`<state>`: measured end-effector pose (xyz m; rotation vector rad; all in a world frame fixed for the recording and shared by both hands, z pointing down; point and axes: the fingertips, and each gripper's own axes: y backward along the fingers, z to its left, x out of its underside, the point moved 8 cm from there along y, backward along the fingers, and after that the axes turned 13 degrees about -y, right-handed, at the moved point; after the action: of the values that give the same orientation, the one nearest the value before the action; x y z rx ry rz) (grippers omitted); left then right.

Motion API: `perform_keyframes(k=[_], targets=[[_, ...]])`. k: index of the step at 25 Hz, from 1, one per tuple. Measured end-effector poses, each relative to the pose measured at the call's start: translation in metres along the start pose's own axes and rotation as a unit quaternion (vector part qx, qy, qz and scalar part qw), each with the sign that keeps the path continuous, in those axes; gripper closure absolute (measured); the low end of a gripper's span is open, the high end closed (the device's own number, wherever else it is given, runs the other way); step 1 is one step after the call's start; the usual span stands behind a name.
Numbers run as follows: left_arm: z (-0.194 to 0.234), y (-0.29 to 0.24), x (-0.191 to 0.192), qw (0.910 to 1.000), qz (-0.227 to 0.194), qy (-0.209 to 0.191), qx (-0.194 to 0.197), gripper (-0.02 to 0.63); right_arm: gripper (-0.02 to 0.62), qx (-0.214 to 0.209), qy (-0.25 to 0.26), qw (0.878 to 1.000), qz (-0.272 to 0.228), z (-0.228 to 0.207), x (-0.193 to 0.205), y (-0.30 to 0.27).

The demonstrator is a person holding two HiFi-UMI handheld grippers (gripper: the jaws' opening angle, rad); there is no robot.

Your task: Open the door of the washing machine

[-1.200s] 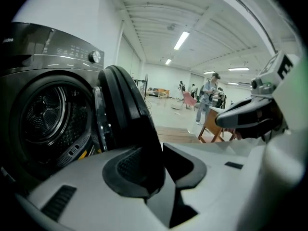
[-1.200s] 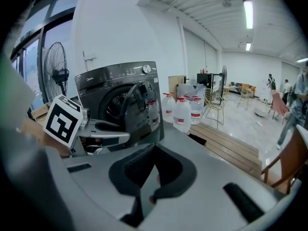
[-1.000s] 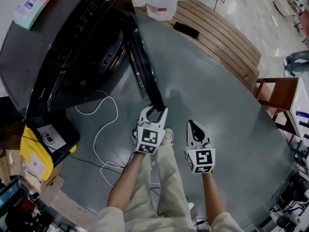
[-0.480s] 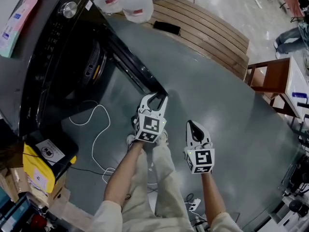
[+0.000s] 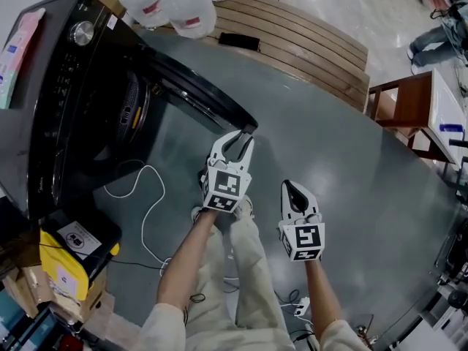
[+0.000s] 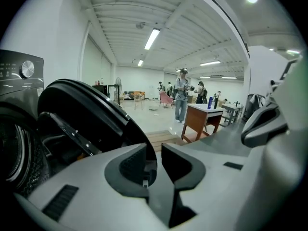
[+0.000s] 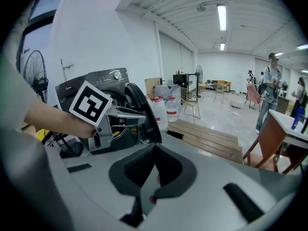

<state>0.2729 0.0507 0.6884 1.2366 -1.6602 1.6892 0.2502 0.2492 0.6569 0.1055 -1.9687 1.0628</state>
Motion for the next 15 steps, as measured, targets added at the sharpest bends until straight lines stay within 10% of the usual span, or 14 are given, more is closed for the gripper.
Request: perform_keyframes(k=[15], targets=[[-0.004,0.051,0.017,0.9994,-0.006,0.033,-0.001,0.598,0.596,-0.015,0.011,1.000,0.003,0.025,0.004,-0.001]])
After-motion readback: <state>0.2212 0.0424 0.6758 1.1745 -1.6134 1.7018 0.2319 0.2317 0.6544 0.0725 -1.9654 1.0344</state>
